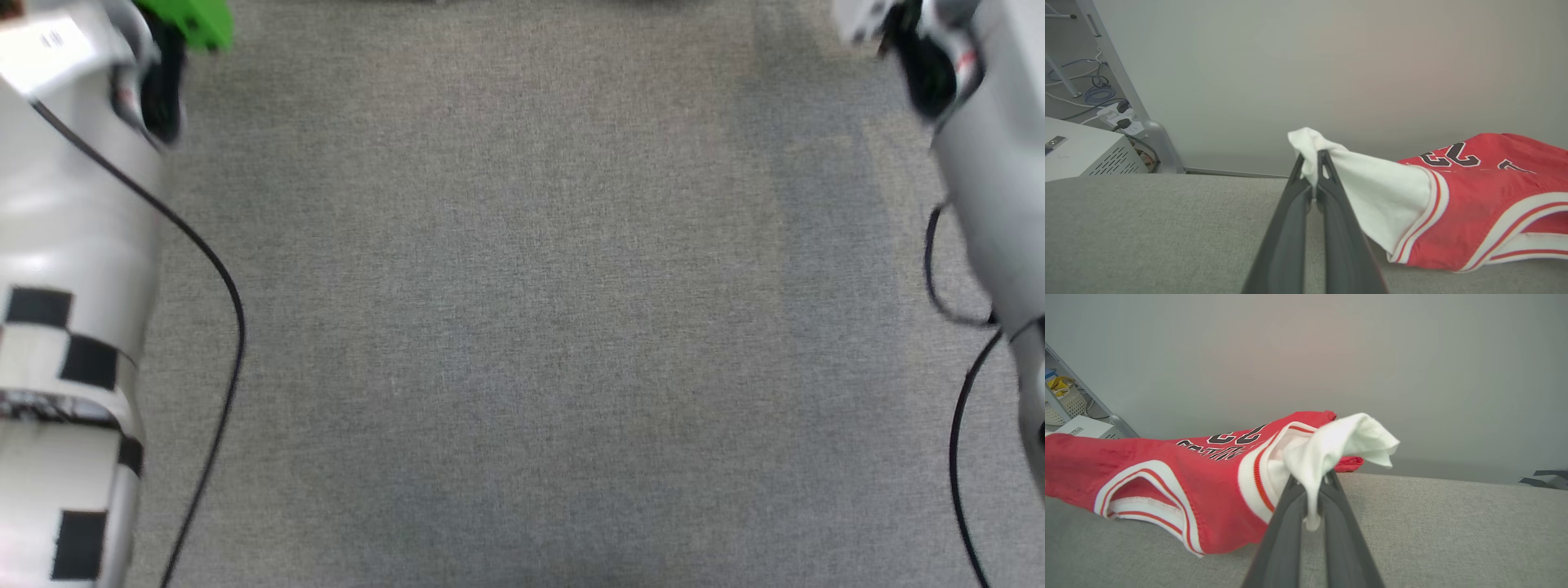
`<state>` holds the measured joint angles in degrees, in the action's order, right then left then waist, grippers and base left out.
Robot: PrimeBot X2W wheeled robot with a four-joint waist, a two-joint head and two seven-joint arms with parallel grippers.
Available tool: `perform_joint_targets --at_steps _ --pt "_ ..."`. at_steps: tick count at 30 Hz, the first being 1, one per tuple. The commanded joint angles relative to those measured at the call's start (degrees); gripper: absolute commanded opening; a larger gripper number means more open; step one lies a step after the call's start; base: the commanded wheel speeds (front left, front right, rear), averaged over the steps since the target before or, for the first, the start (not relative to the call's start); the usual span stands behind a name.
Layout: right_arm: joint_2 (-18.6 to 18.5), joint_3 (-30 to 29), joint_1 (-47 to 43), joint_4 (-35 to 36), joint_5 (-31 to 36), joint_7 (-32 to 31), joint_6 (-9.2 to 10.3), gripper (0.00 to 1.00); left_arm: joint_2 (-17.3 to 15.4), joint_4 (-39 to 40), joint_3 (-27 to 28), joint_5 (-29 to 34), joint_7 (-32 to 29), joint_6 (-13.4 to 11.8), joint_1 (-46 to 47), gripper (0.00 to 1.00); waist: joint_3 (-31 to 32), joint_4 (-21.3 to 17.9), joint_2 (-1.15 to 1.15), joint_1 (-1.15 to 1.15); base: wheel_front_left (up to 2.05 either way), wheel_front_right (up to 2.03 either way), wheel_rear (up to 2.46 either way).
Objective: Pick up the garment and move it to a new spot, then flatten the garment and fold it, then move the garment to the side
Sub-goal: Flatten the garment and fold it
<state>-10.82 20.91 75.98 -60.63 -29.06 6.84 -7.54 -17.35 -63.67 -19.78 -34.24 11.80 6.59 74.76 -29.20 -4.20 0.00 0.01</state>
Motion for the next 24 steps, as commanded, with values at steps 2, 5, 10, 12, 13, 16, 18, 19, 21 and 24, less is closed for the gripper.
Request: perform_joint_targets --at_steps 2,5,10,12,13,16,18,19,21,24 --pt "-0.3 2.0 -6.0 0.1 -2.3 0.8 0.05 0.00 0.8 -0.8 0.4 -1.5 1.5 0.5 -5.5 0.00 3.2 0.8 0.00 -0.01 0.00 0.00 0.00" --pt "-1.5 4.1 -12.6 1.5 -5.4 1.5 0.05 0.00 0.9 -0.5 0.3 -2.5 2.5 0.8 -11.8 0.00 5.6 1.2 0.00 -0.01 0.00 0.00 0.00" --pt "-3.9 6.8 -22.2 5.8 -9.4 2.8 0.05 0.00 0.2 3.7 0.4 -2.9 3.1 0.9 -21.3 0.00 9.7 1.5 0.00 -0.01 0.00 0.00 0.00" --pt "-4.9 7.7 -25.8 8.1 -10.6 2.9 0.05 0.00 -0.8 7.3 1.7 -2.7 3.2 0.8 -25.2 0.00 11.5 1.5 0.00 -0.01 0.00 0.00 0.00" --pt "-5.5 8.0 -27.7 9.5 -11.1 3.2 0.05 0.00 -1.3 9.5 2.7 -2.6 3.2 0.4 -27.5 0.00 12.5 1.5 0.00 -0.01 0.00 0.00 0.00" --pt "-7.4 8.3 -32.5 12.8 -12.0 3.1 0.05 0.00 -2.1 15.0 4.6 -2.1 3.2 -0.7 -34.0 0.00 15.3 1.7 0.00 -0.01 0.00 0.00 0.00" --pt "-8.4 8.1 -35.6 15.1 -12.2 2.6 0.05 0.00 -2.8 18.4 5.2 -1.7 3.2 -1.6 -38.4 0.00 17.0 1.5 0.00 -0.01 0.00 0.00 0.00" --pt "-8.9 7.9 -37.2 16.4 -12.2 2.2 0.05 0.00 -3.2 20.1 5.4 -1.7 3.2 -2.1 -41.0 0.00 18.0 1.4 0.00 -0.01 0.00 0.00 0.00" --pt "-9.8 7.2 -40.3 18.7 -12.0 1.3 0.05 0.00 -3.9 23.3 5.8 -2.0 3.0 -3.2 -45.6 0.00 19.8 1.2 0.00 -0.01 0.00 0.00 0.00" --pt "-11.3 5.4 -45.1 22.3 -11.0 -0.2 0.05 0.00 -5.0 29.7 6.2 -2.5 1.2 -5.6 -52.2 0.00 21.6 1.3 0.00 -0.01 0.00 0.00 0.00"
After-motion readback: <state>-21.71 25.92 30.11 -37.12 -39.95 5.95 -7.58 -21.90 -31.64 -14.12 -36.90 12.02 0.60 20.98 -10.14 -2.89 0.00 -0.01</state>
